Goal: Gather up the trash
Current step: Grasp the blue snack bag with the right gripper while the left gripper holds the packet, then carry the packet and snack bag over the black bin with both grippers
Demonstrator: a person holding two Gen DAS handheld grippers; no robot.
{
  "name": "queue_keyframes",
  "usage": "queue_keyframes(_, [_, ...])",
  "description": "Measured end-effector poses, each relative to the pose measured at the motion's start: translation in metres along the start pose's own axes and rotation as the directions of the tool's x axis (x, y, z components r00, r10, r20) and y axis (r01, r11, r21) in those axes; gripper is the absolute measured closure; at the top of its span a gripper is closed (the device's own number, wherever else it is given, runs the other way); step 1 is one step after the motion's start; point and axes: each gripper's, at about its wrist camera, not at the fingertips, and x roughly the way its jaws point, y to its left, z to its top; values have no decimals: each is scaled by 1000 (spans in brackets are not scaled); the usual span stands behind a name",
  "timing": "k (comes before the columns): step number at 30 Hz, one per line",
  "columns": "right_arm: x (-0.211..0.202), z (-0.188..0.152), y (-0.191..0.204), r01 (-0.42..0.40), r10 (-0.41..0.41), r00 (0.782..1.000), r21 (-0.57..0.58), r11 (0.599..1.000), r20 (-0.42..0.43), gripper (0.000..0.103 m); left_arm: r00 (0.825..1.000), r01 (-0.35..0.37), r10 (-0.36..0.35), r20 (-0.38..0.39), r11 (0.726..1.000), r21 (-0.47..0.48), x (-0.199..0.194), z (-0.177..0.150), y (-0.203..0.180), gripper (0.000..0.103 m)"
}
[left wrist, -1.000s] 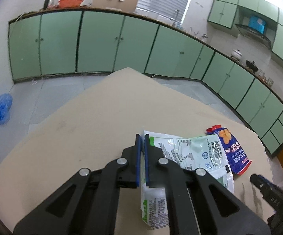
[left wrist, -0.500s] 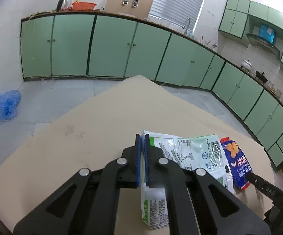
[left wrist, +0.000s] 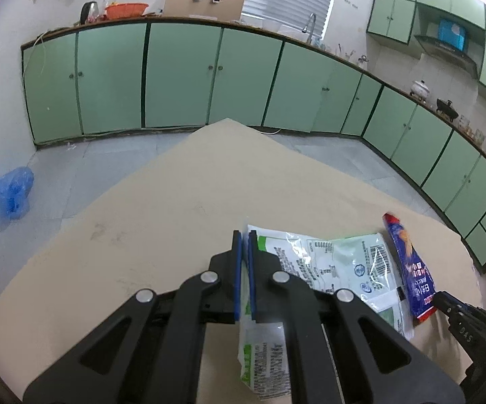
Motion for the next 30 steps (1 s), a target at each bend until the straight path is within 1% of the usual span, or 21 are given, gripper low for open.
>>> queue_keyframes(4, [-14,-6,0,-9,8,999,13,1000,31,100,1000,1,-2,13,1000,19,-6,-1,-4,101])
queue_keyframes(9, [-36,-18,-6,-16,14,998,38,999,58,101,999,31,-32,10,998,48,-16,-5,-10,101])
queue_keyframes(14, [-70,-24,-15,-7,2,995,46,999,104,101,997,79,-81,13,992,99,-37,-12,-22,101])
queue_keyframes(20, [-122,-32,-30,16,-25,986,51,999,165,101,987,152,-159,28,976,157,-75,-18,-41,102])
queue_keyframes(25, [-169,-44,-41,19,-32,976,59,998,217,101,970,231,-241,29,953,195,-107,-23,-61,102])
queue_keyframes(28, [-194,-50,-49,29,-44,969,64,998,242,101,956,276,-291,39,935,223,-128,-26,-76,102])
queue_keyframes(30, [-207,-54,-54,40,-57,965,71,997,256,101,943,310,-331,46,919,244,-143,-29,-89,102])
